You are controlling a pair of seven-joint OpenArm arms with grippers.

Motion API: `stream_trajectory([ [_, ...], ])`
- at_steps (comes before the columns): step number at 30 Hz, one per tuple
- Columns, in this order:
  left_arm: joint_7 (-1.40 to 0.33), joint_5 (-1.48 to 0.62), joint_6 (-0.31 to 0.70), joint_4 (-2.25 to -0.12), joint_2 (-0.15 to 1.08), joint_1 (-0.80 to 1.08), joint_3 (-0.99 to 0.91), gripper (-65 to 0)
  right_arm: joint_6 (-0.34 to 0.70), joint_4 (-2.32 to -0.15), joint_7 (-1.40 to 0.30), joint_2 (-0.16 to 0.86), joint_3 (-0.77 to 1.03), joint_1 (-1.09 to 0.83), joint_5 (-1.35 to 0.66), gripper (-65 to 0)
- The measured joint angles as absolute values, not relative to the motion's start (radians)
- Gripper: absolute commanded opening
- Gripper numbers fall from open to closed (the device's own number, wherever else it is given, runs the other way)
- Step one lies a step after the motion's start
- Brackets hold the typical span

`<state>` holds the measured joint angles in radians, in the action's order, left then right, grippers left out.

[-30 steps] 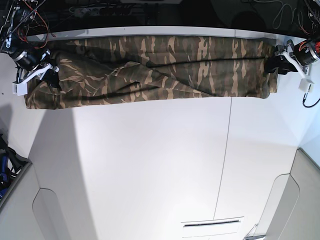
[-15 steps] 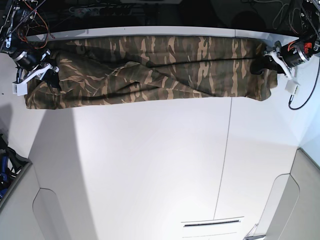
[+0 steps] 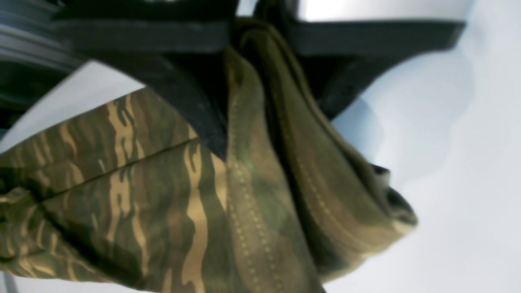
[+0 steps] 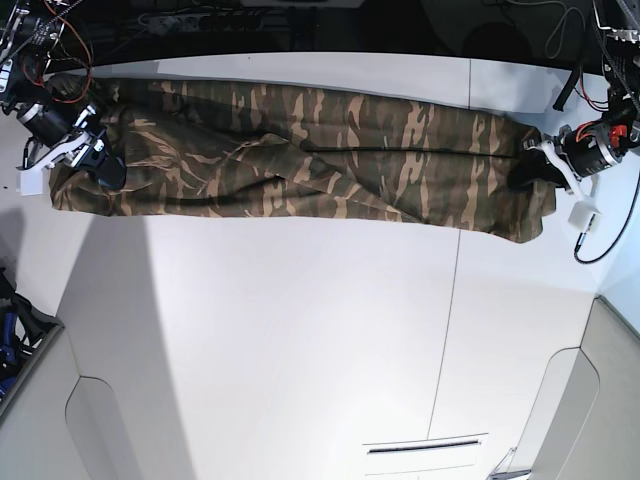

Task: Fold the T-shirt properly
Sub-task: 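Lower the strip onto the table and open both grippers, then grasp the strip's end with the left gripper and push it toward the middle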

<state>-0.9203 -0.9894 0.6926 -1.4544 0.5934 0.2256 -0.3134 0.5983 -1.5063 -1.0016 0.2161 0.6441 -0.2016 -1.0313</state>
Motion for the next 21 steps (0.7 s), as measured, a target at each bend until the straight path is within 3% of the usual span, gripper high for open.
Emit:
stream_trajectory([
  [2, -0.925, -0.953, 0.692, -1.454, 0.592, 0.201, -0.313, -65.0, 0.598, -1.528, -1.018, 0.216, 0.678, -0.201, -1.031, -37.9],
  [8, -0.921, -0.829, 0.693, -1.453, 0.6, 0.103, -0.311, -65.0, 0.598, -1.596, -1.058, 0.216, 0.765, -0.201, -1.058, -37.9],
  [21, -0.975, -0.819, 0.693, -1.486, 0.748, 0.012, -0.313, -65.0, 0.599, -1.61, -1.068, 0.216, 0.865, -0.202, -1.058, -37.9],
])
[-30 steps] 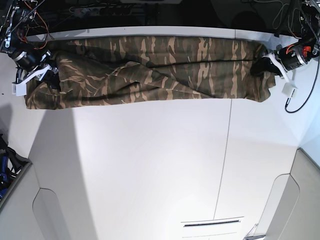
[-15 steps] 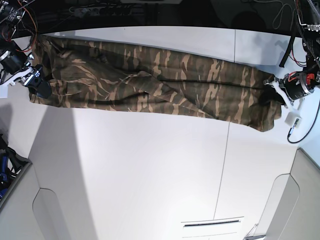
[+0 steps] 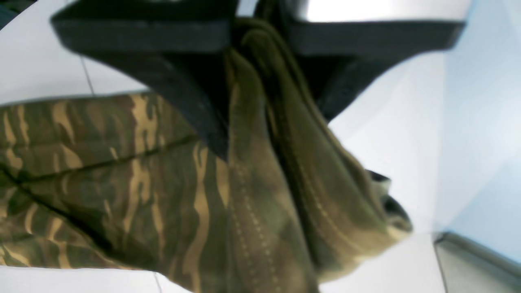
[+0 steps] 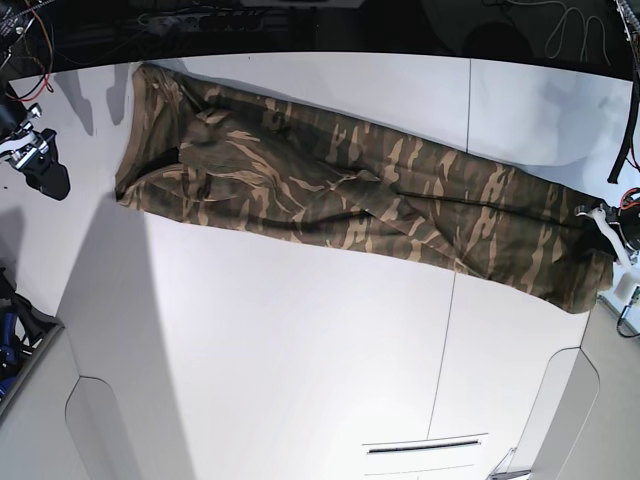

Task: Fold the T-shirt properly
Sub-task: 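Grasp the strip's end with the left gripper and push it toward the middle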

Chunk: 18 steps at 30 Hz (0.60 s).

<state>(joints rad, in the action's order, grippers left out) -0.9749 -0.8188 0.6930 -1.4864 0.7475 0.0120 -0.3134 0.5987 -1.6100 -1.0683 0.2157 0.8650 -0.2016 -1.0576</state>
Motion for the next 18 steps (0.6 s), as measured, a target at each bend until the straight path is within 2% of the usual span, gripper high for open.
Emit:
stream_trajectory([
  [4, -1.073, -0.943, 0.69, -1.602, 0.739, 0.023, -0.288, -65.0, 0.599, -1.61, -1.068, 0.216, 0.865, -0.201, -1.058, -37.9],
  [8, -1.079, -1.015, 0.692, -1.764, 0.737, 0.036, -0.179, -65.0, 0.599, -1.61, -1.068, 0.216, 0.865, -0.201, -1.058, -37.9],
  [14, -1.067, -0.978, 0.693, -1.821, 0.721, 0.036, 0.039, -65.0, 0.599, -1.61, -1.068, 0.216, 0.865, -0.201, -1.038, -37.9],
  [18, -0.994, -0.796, 0.666, -1.82, 0.628, 0.033, 0.108, -65.0, 0.599, -1.61, -1.068, 0.215, 0.865, -0.202, -1.039, -37.9],
])
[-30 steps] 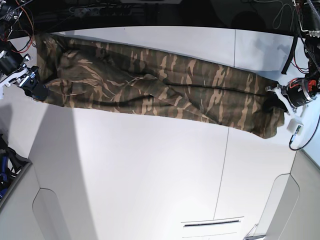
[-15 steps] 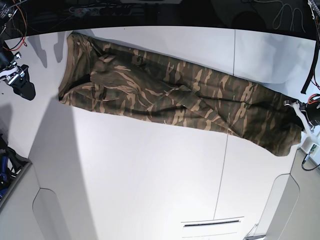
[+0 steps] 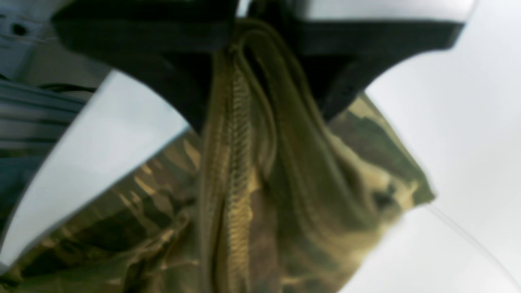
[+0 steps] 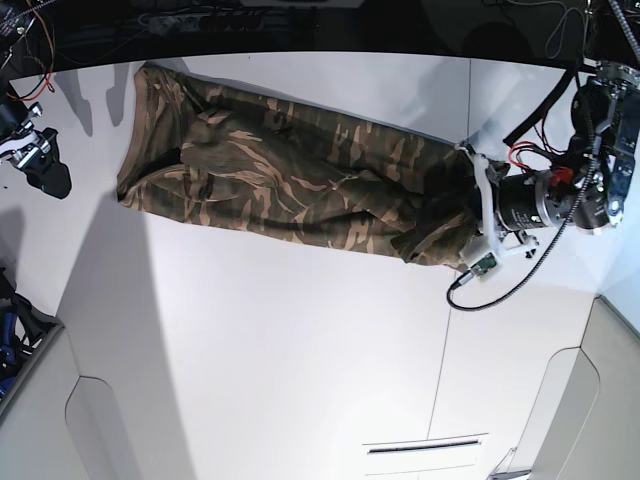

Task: Fold the T-shirt properly
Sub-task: 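Grasp the strip's end with the left gripper and push it toward the middle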

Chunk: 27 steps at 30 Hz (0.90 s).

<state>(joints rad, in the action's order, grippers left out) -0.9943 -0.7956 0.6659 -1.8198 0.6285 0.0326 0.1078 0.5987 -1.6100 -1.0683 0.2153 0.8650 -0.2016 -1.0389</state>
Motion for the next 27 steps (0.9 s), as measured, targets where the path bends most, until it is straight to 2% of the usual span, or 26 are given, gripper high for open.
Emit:
stream_trajectory([
  [1, -0.986, -0.761, 0.651, -1.819, 0.607, 0.033, 0.109, -65.0, 0.599, -1.61, -1.068, 0.216, 0.865, -0.202, -1.039, -37.9],
  [2, -0.987, -0.747, 0.636, -1.817, 0.592, 0.032, 0.109, -61.1, 0.599, -1.61, -1.068, 0.216, 0.865, -0.201, -1.039, -37.9],
  [6, -0.979, -0.745, 0.624, -1.808, 0.545, 0.03, 0.109, -36.2, 0.599, -1.61, -1.068, 0.215, 0.865, -0.202, -1.039, -37.9],
  [8, -0.983, -0.753, 0.621, -1.806, 0.531, 0.03, 0.108, -28.8, 0.599, -1.61, -1.068, 0.216, 0.865, -0.202, -1.039, -37.9],
  [18, -1.005, -0.788, 0.621, -1.806, 0.42, 0.036, 0.108, -28.4, 0.599, -1.61, -1.068, 0.216, 0.865, -0.202, -1.034, -37.9],
  [27, -1.088, -1.057, 0.664, -1.806, 0.424, 0.038, 0.108, -28.5, 0.599, -1.61, -1.067, 0.216, 0.865, -0.202, -1.034, -37.9],
])
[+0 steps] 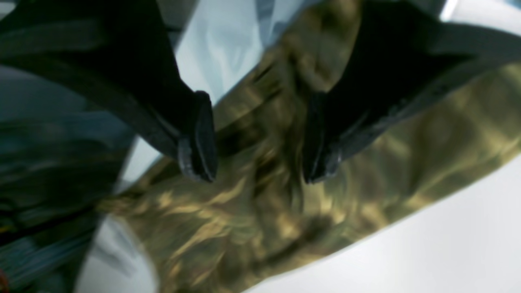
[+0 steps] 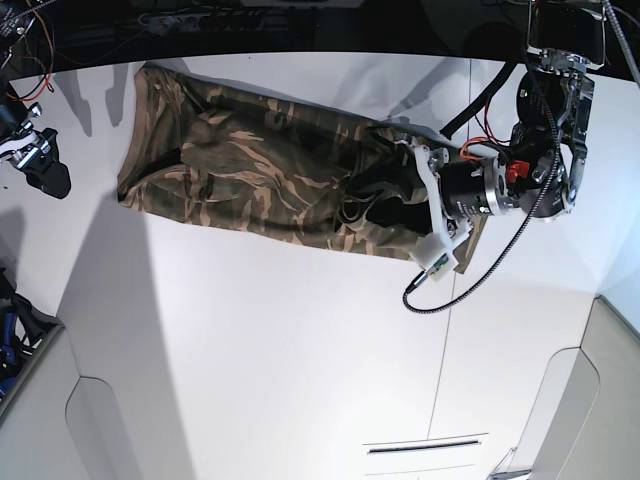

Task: Fold the T-shirt properly
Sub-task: 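Grasp the strip's end with the left gripper and push it toward the middle, then move the right gripper down and grasp the strip's other end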

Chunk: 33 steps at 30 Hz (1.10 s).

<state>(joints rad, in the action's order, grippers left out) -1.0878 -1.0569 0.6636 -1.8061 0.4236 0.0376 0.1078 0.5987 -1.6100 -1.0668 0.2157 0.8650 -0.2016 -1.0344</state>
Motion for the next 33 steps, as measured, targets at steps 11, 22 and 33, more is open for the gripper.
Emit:
stream_trajectory([
  [11, -1.092, -1.011, 0.666, -1.806, 0.433, 0.036, -0.108, -28.5, 0.599, -1.61, -1.064, 0.216, 0.865, -0.202, -0.985, -37.8],
  [22, -1.092, -1.006, 0.659, -1.806, 0.451, 0.142, -0.183, -28.5, 0.598, -1.545, -1.067, 0.221, 0.755, -0.216, -0.972, -30.8],
  [33, -1.069, -1.006, 0.659, -1.806, 0.449, 0.186, -0.183, -28.5, 0.607, -1.376, -1.155, 0.222, 0.67, -0.218, -1.107, -30.5],
])
